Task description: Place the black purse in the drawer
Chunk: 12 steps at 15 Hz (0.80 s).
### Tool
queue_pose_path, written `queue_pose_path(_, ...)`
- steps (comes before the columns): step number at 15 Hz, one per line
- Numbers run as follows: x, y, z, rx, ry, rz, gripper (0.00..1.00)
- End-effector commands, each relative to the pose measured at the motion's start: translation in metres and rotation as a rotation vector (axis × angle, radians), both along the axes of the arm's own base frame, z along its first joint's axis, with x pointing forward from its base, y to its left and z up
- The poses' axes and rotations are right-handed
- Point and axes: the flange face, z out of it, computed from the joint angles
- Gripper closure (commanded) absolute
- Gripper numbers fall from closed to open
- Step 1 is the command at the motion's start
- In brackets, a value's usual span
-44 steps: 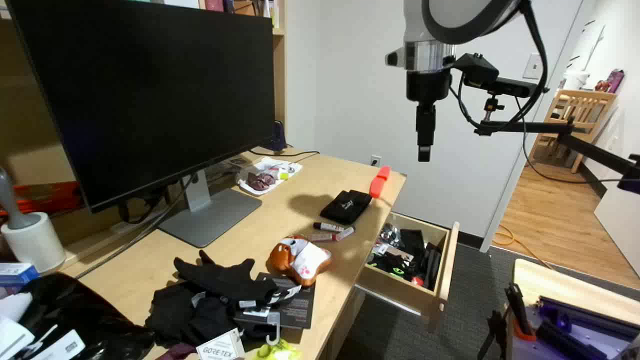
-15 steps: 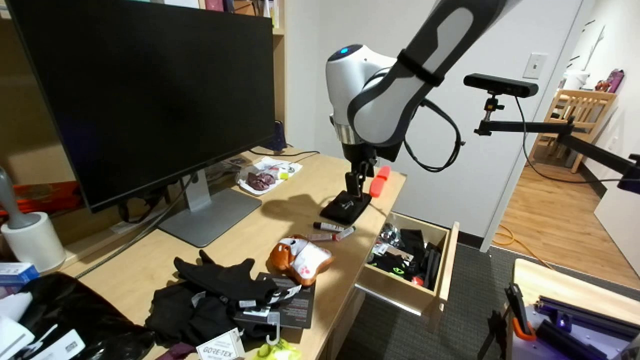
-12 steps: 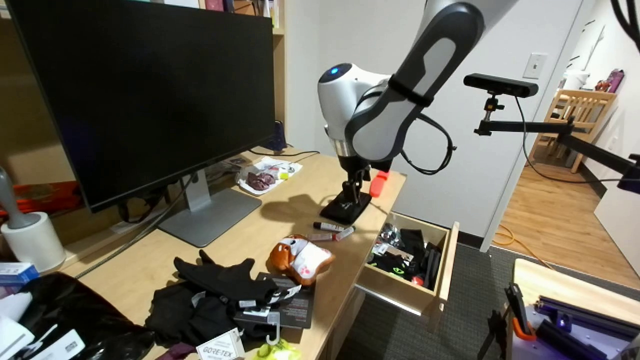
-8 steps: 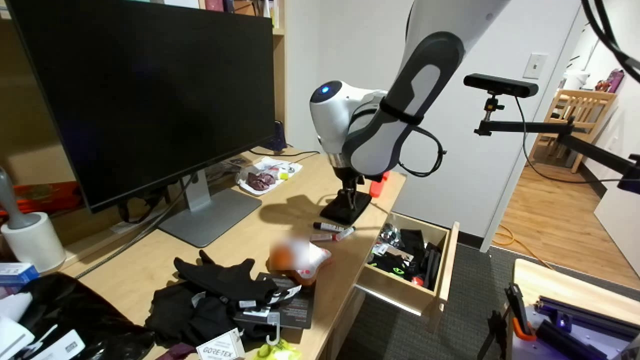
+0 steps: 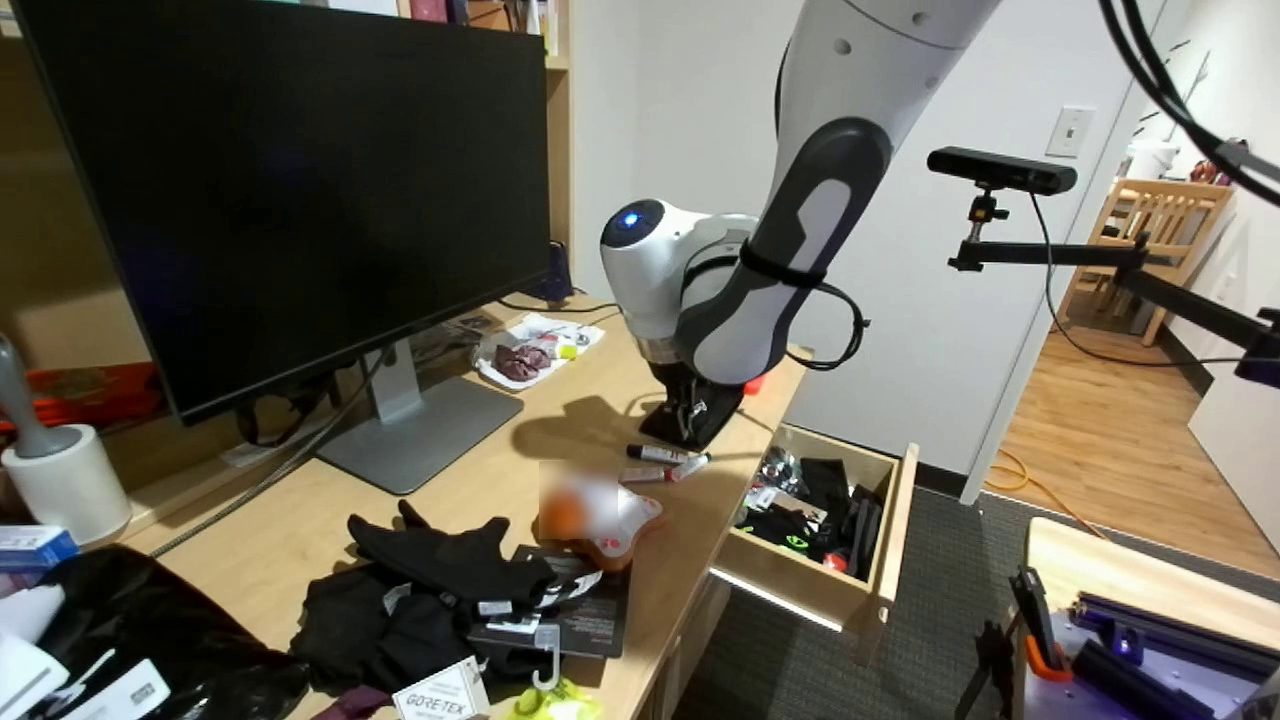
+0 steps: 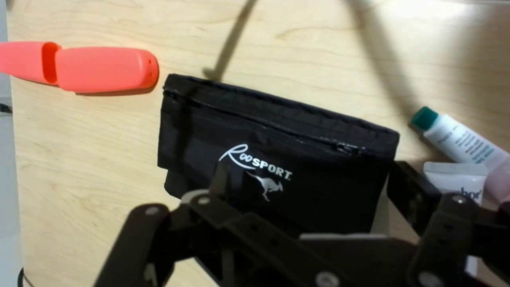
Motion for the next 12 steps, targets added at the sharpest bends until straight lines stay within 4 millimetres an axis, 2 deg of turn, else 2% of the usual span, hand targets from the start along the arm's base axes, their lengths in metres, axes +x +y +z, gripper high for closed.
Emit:
queue_pose_path(1, 0.006, 0.001, -0.008, -0.038, -0.057, 0.03, 0.0)
queue_pose_path(9, -0.001, 0.011, -0.029, -0.064, -0.11, 0.075, 0.0)
queue_pose_path(10, -0.001, 0.011, -0.03, -0.07, -0.118, 0.078, 0.19)
queue_pose_path(12, -0.003, 0.011, -0.029, -0.08, -0.12, 0.079, 0.32)
